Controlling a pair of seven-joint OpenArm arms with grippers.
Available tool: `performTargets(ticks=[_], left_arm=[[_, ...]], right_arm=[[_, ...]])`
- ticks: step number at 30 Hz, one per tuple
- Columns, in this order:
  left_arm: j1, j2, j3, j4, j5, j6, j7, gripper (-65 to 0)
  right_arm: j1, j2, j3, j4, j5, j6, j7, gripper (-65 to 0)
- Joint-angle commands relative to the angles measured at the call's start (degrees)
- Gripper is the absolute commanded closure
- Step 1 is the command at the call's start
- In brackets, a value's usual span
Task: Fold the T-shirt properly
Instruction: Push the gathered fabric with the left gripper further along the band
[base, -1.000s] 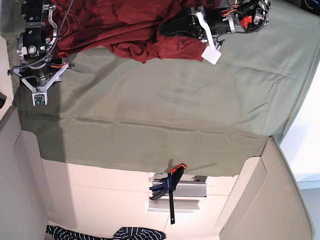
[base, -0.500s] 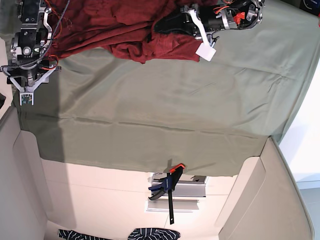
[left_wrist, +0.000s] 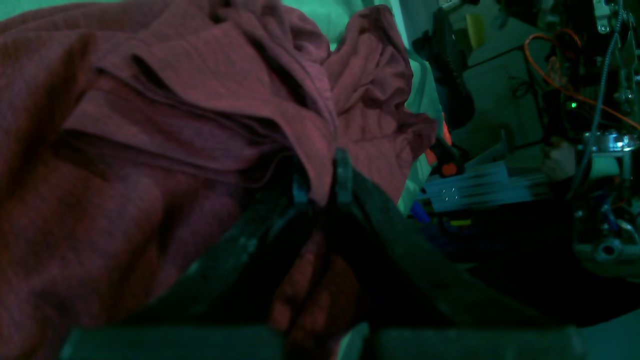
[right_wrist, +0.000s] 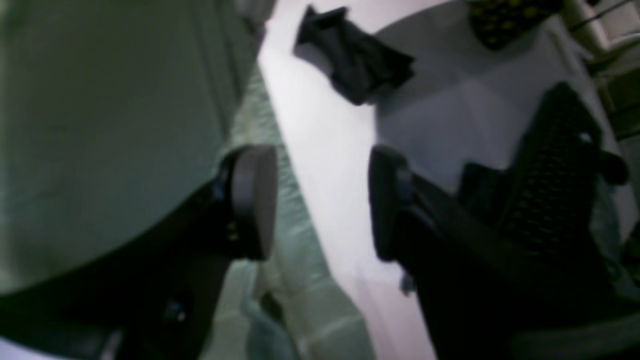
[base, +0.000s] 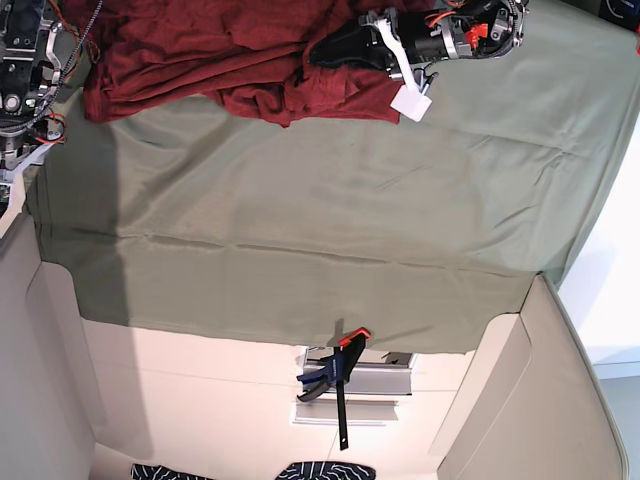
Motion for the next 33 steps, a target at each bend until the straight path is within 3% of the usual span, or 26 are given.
performTargets(ticks=[1, 4, 7, 9, 21, 28, 33], left_arm=[[-0.39, 0.76, 0.09, 0.68, -0.90, -0.52, -0.68, 0.0], [-0.11, 2.16, 1.66, 0.68, 0.09, -0.52, -0.81, -0.9], [-0.28, 2.45, 4.50, 0.68, 2.36, -0.52, -1.90, -14.9], [-0.28, 2.45, 6.23, 0.68, 5.35, -0.52, -3.52, -18.2], [-1.31, 2.45, 9.38, 0.70, 7.45, -0.52, -5.57, -18.2], [-4.28, 2.45, 9.40, 0.74, 13.44, -0.52, -5.46, -18.2], [-4.90, 2.43, 9.40, 0.92, 13.94, -0.52, -1.95, -18.1]], right_arm=[[0.85, 0.76, 0.20, 0.70, 0.13, 0.44, 1.51, -29.9], [0.66, 0.79, 0.20, 0.46, 1.66, 1.73, 1.55, -29.9], [0.66, 0.79, 0.20, 0.46, 1.66, 1.73, 1.55, -29.9], [0.66, 0.79, 0.20, 0.46, 1.64, 1.73, 1.53, -29.9], [0.68, 0.79, 0.20, 0.46, 2.67, 1.73, 1.53, -29.9], [0.66, 0.79, 0.20, 0.46, 3.17, 2.12, 1.53, -29.9], [0.66, 0.79, 0.20, 0.46, 3.17, 2.12, 1.53, -29.9]])
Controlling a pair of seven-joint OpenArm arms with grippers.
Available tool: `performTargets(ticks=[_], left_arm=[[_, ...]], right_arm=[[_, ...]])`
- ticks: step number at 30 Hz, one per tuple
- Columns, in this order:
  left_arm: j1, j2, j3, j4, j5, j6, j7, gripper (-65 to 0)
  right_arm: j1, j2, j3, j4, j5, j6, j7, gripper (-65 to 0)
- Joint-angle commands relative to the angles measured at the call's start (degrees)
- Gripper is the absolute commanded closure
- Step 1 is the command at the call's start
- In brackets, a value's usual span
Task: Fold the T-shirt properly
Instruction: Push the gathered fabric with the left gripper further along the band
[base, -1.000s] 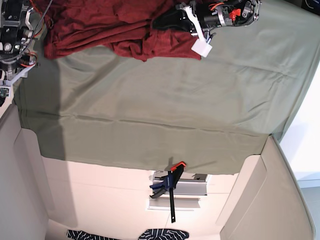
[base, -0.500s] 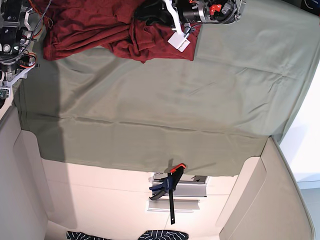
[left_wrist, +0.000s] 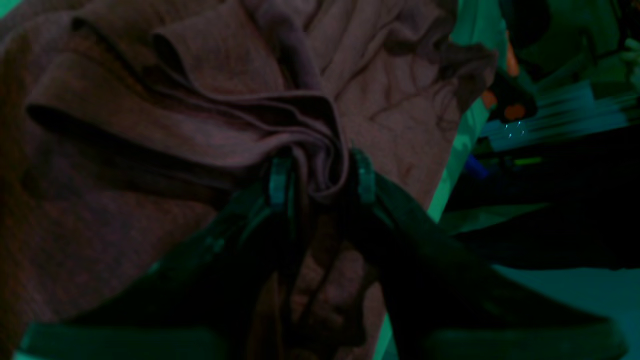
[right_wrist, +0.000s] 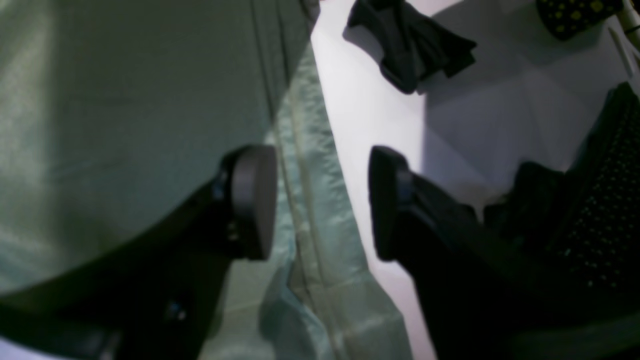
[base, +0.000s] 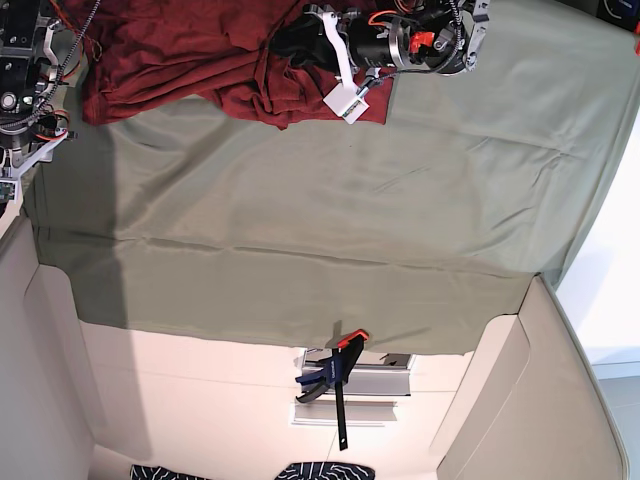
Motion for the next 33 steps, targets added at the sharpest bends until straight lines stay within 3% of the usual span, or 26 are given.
performTargets(ticks=[1, 6, 14, 24, 33], left_arm=[[-0.83, 0.13, 0.00, 0.92, -1.49, -0.54, -0.44, -18.1], [-0.81, 0.13, 1.55, 3.10, -3.10, -0.54, 1.84, -18.1], [-0.83, 0.13, 10.75, 5.49, 6.67, -0.54, 2.27, -18.1], [-2.54, 0.11, 15.37, 7.19, 18.84, -0.54, -2.38, -18.1], [-5.42, 0.15, 15.26, 7.17, 23.32, -0.54, -6.54, -18.1]], right_arm=[[1.25, 0.76, 0.22, 0.85, -0.37, -0.02, 1.27, -29.9], [1.25, 0.76, 0.22, 0.85, -0.37, -0.02, 1.27, -29.9], [1.25, 0.76, 0.22, 0.85, -0.37, -0.02, 1.27, -29.9], [1.25, 0.79, 0.22, 0.85, 0.55, 0.00, 1.27, -29.9], [1.25, 0.79, 0.22, 0.85, 0.66, 0.57, 1.27, -29.9]])
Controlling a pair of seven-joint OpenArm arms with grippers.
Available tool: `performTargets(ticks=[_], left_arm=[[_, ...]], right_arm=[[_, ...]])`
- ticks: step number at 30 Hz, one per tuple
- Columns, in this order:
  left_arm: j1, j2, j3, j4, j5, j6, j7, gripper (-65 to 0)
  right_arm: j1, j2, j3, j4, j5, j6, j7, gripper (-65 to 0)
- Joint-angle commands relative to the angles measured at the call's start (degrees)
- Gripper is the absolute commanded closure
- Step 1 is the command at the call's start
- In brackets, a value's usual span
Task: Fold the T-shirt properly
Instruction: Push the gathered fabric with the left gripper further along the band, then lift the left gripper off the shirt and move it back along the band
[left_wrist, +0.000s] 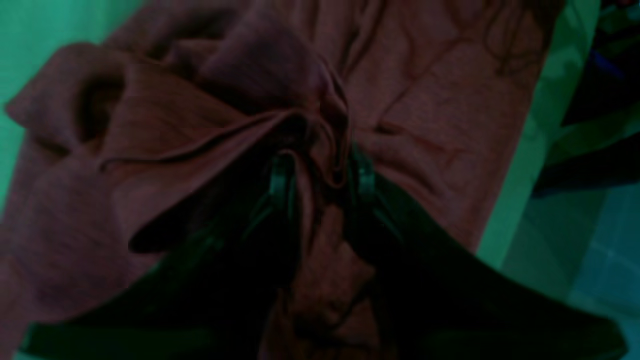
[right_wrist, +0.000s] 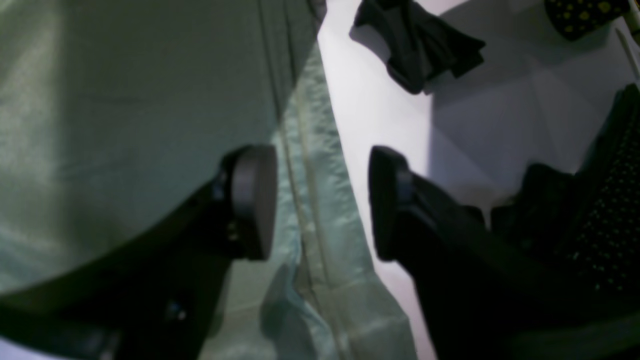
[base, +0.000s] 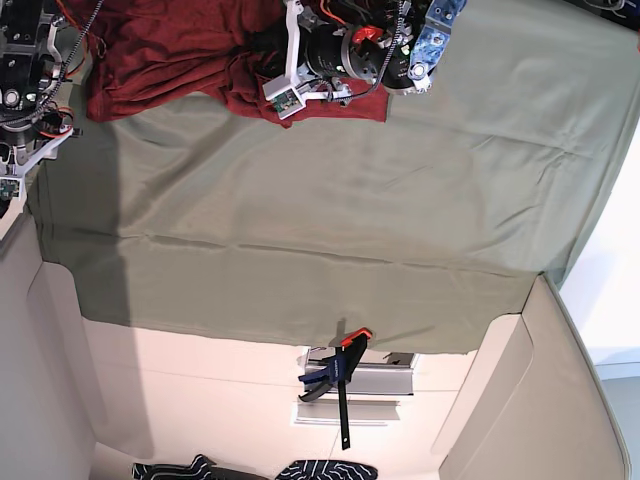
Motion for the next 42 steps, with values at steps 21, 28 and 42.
performTargets(ticks=[21, 28, 42], left_arm=[[-5.44, 0.33, -0.07, 1.03, -4.39, -0.30, -5.88, -18.1], [-5.42, 0.26, -1.33, 1.57, -7.02, -0.30, -1.22, -18.1], [5.07, -0.20, -24.11, 8.55, -17.11, 3.26, 3.56, 0.0]], right_arm=[[1.25, 0.79, 0.22, 0.83, -0.22, 0.13, 1.27, -29.9], [1.25, 0.79, 0.22, 0.83, -0.22, 0.13, 1.27, -29.9], [1.25, 0.79, 0.22, 0.81, -0.20, 0.13, 1.27, -29.9]])
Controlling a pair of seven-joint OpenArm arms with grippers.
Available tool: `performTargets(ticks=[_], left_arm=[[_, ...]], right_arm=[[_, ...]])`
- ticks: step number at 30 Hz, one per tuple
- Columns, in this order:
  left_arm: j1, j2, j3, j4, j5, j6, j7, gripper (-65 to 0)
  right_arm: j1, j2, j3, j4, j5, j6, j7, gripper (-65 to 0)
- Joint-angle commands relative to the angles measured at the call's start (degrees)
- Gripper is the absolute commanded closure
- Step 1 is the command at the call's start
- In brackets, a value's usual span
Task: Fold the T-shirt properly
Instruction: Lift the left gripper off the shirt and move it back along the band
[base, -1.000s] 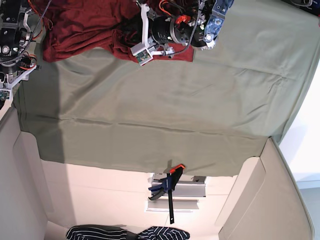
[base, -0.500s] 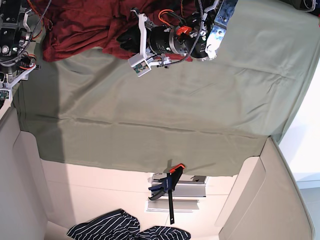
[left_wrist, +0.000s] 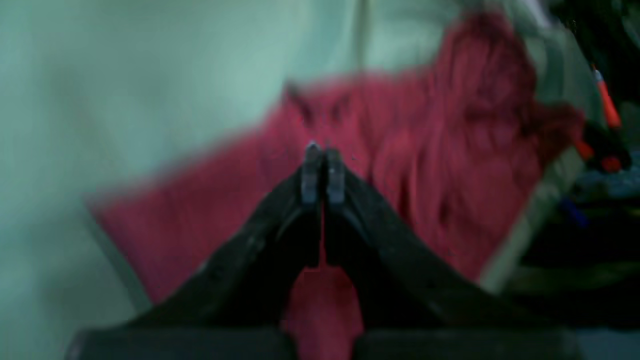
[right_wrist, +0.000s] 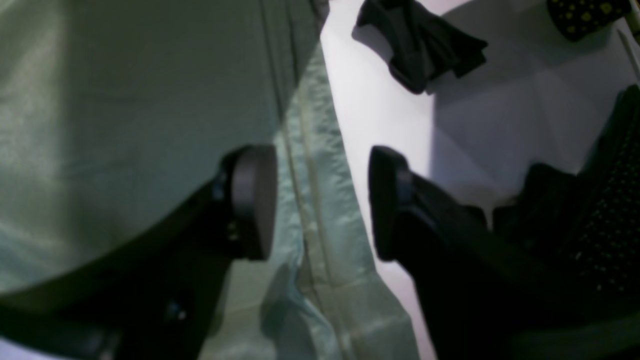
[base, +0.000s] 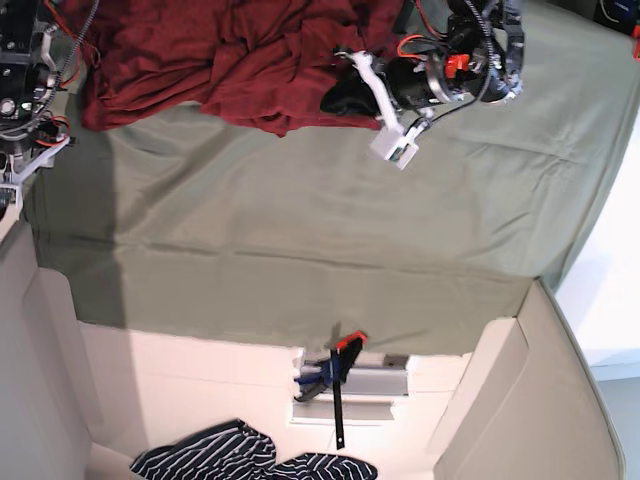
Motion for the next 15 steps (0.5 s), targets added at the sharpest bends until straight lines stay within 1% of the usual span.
performTargets(ticks=[1, 3, 5, 9, 11, 13, 15], left_arm=[[0.59, -0.02, -0.50, 2.58, -1.86, -0.20, -1.33, 0.0], [3.91, -0.02, -1.25, 5.70, -1.75, -0.20, -1.55, 0.0], [6.84, -0.02, -1.68, 9.11, -0.15, -0.20, -2.51, 0.0], [9.64, 0.00, -1.92, 13.73, 8.15, -0.17, -5.90, 0.0], [9.70, -0.02, -1.92, 13.66, 11.63, 0.96, -7.10, 0.0], [9.70, -0.02, -1.92, 13.25, 13.88, 2.32, -7.87, 0.0], [9.77, 0.00, -1.92, 12.90, 15.80, 2.64, -8.02, 0.0]], right_arm=[[1.27, 0.79, 0.22, 0.83, -0.37, -0.02, 1.27, -29.9], [1.27, 0.76, 0.22, 0.83, -0.35, -0.02, 1.25, -29.9], [1.27, 0.76, 0.22, 0.83, -0.35, -0.02, 1.25, -29.9], [1.27, 0.79, 0.22, 0.83, -0.26, -0.02, 1.27, -29.9], [1.27, 0.79, 0.22, 0.83, 0.44, -0.02, 1.27, -29.9], [1.27, 0.76, 0.22, 0.83, 1.42, -0.02, 1.27, -29.9], [1.27, 0.76, 0.22, 0.83, 2.01, -0.02, 1.27, -29.9]])
